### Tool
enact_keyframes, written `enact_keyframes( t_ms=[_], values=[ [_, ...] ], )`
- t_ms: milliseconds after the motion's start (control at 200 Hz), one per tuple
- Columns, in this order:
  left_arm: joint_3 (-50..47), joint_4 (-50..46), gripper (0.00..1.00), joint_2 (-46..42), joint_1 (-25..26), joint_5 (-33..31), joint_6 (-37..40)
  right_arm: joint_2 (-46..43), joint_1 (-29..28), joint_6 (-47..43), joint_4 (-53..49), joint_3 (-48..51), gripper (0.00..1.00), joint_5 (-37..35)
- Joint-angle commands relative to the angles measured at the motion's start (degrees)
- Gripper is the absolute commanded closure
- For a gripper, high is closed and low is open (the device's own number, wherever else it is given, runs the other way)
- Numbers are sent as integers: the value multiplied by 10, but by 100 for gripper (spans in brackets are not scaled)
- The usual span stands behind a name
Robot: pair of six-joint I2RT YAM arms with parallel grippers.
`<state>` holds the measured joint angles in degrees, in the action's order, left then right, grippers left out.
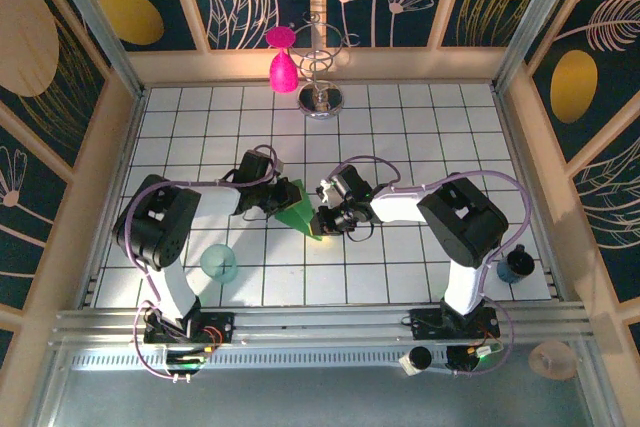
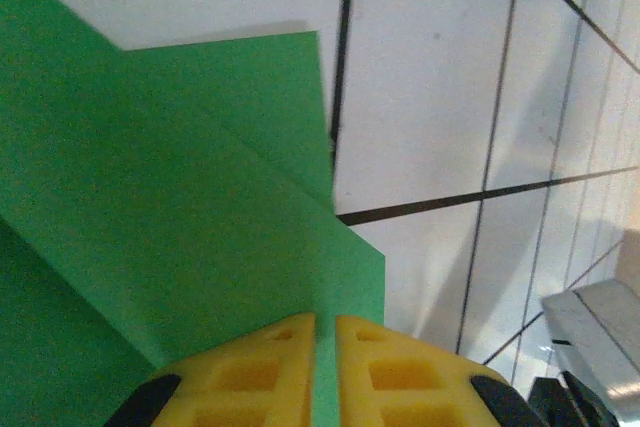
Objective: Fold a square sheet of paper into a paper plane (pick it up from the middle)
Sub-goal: Fourth fold the wing at the center of the table.
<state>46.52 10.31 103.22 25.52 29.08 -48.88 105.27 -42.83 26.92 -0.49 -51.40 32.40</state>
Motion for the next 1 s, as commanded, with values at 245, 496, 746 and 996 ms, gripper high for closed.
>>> enact_keyframes(
  t_ms=[245,496,746,996],
  values=[
    [10,-8,85,12,-1,-10,-9,-115,10,52,3,23,69,-34],
    [6,-3,85,5,0,-4,-9,-129,35,93,-7,57,64,-62],
    [-4,5,84,-8,0,0,-12,-102,32,102,18,68,68,-2],
    [-7,17,80,-22,-1,11,-19,-66,12,76,9,51,70,20]
  ],
)
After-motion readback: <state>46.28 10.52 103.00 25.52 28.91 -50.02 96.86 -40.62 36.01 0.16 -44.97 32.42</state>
